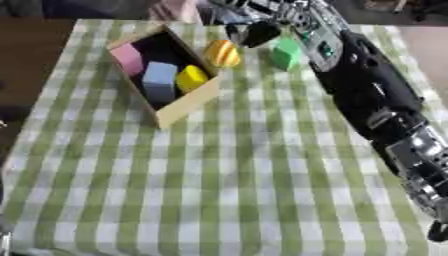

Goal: Pick up objects on the table and place them in the box.

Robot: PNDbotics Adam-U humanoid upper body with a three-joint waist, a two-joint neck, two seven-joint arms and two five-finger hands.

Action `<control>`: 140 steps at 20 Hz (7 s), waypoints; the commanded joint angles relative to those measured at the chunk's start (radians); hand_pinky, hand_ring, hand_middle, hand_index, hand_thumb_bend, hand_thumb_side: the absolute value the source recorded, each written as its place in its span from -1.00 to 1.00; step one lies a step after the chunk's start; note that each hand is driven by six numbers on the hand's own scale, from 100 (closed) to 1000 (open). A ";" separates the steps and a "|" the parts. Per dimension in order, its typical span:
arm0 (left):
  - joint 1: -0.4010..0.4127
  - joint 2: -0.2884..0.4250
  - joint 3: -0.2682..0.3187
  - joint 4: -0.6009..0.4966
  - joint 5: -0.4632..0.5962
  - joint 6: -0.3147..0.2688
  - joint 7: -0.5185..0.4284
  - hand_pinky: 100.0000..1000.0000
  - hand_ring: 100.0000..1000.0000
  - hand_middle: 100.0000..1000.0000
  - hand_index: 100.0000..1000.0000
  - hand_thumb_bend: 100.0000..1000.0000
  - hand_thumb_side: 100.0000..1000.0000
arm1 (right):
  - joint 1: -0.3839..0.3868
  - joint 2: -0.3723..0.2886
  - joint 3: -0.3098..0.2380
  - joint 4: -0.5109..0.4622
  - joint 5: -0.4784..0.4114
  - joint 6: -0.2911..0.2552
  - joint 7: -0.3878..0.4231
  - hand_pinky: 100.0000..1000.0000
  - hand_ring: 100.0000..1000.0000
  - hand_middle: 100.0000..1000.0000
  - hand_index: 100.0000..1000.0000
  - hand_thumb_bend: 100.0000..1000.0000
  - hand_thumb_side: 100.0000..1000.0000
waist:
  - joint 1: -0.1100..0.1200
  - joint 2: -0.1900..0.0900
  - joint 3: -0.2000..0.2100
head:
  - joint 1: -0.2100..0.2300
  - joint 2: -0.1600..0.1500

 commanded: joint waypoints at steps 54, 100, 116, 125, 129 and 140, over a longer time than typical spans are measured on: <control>-0.031 -0.014 -0.023 -0.034 0.001 -0.001 -0.035 0.29 0.04 0.40 0.51 -1.00 0.60 | 0.015 0.043 -0.090 0.297 0.261 0.129 -0.137 0.69 0.63 0.50 0.28 -1.00 -0.64 | 0.019 0.035 0.100 | -0.061 0.005; -0.063 0.006 0.008 -0.060 0.024 -0.015 0.011 0.28 0.04 0.38 0.51 -0.96 0.50 | -0.022 0.117 0.039 0.011 0.095 0.014 -0.222 0.57 0.40 0.14 -0.48 -1.00 -0.78 | 0.005 0.000 0.101 | -0.077 0.005; -0.072 0.003 0.004 -0.054 0.029 -0.012 0.009 0.28 0.04 0.38 0.51 -0.95 0.50 | -0.009 0.145 0.003 0.120 0.240 0.157 -0.347 0.62 0.50 0.40 0.84 -1.00 -0.77 | -0.002 -0.001 0.111 | -0.078 0.005; -0.070 0.004 0.005 -0.051 0.023 -0.009 0.007 0.27 0.04 0.38 0.51 -0.94 0.50 | -0.018 0.132 0.018 0.069 0.308 0.193 -0.403 0.71 0.62 0.58 1.00 -1.00 -0.78 | -0.002 -0.003 0.107 | -0.075 0.005; -0.069 0.005 0.006 -0.051 0.023 -0.009 0.008 0.27 0.03 0.38 0.51 -0.93 0.50 | -0.021 0.128 0.030 0.043 0.309 0.162 -0.333 0.76 0.72 0.69 1.00 -1.00 -0.76 | -0.002 -0.004 0.105 | -0.073 0.005; -0.064 0.006 0.010 -0.050 0.019 -0.009 0.011 0.27 0.03 0.37 0.50 -0.92 0.49 | -0.037 0.089 0.046 -0.087 0.148 0.053 -0.116 0.77 0.76 0.75 1.00 -1.00 -0.78 | -0.001 -0.005 0.089 | -0.065 0.005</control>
